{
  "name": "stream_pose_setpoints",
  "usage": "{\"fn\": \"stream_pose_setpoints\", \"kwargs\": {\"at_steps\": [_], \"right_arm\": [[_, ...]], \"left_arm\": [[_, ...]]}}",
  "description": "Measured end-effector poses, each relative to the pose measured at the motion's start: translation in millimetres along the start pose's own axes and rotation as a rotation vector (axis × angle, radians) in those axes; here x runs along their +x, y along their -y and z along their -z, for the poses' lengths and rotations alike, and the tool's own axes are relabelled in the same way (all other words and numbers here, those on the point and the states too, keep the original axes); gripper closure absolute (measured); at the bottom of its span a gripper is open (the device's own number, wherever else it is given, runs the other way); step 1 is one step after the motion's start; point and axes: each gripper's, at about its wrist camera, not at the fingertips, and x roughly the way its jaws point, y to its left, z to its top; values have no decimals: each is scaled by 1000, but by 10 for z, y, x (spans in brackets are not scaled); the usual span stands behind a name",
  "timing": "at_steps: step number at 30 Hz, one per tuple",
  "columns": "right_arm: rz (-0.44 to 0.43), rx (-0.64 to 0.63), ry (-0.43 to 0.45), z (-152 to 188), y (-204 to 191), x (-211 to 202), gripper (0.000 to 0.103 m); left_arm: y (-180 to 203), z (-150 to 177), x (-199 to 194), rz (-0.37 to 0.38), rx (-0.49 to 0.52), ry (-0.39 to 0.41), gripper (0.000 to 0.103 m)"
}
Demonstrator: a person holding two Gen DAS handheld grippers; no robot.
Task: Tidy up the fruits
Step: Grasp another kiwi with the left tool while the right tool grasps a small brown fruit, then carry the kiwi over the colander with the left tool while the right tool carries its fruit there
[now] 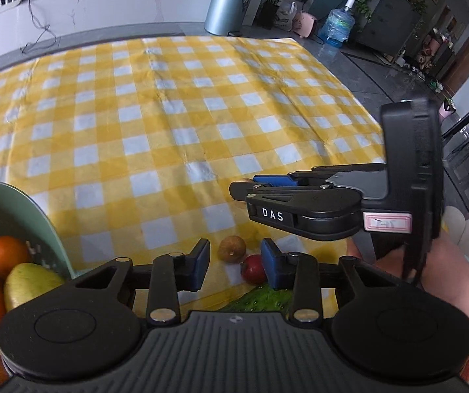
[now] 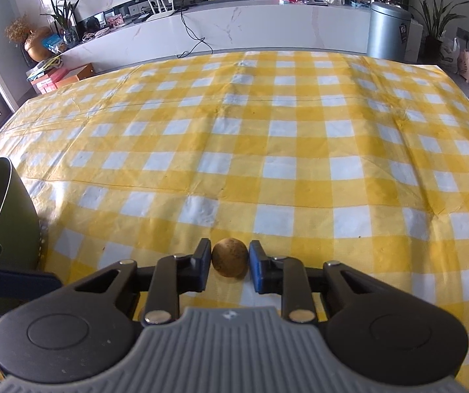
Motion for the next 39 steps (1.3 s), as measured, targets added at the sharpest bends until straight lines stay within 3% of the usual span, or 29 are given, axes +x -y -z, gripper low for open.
{"fn": "stream_pose_setpoints", "kwargs": {"at_steps": [9, 15, 21, 29, 39], "right_arm": [[-7, 157, 19, 6, 266, -105, 82], [-28, 166, 30, 14, 276, -133, 82], [-40, 180, 33, 19, 301, -139, 82], [-50, 183, 49, 32, 306, -188, 82], [-64, 95, 139, 72, 115, -442, 82]], "left_arm": [[-62, -83, 369, 19, -133, -62, 61], [-73, -93, 507, -12, -194, -95, 62], [-79, -77, 595, -46, -214, -117, 75], [-40, -53, 471, -76, -223, -51, 76], [-68, -97, -356, -148, -185, 136, 76]]}}
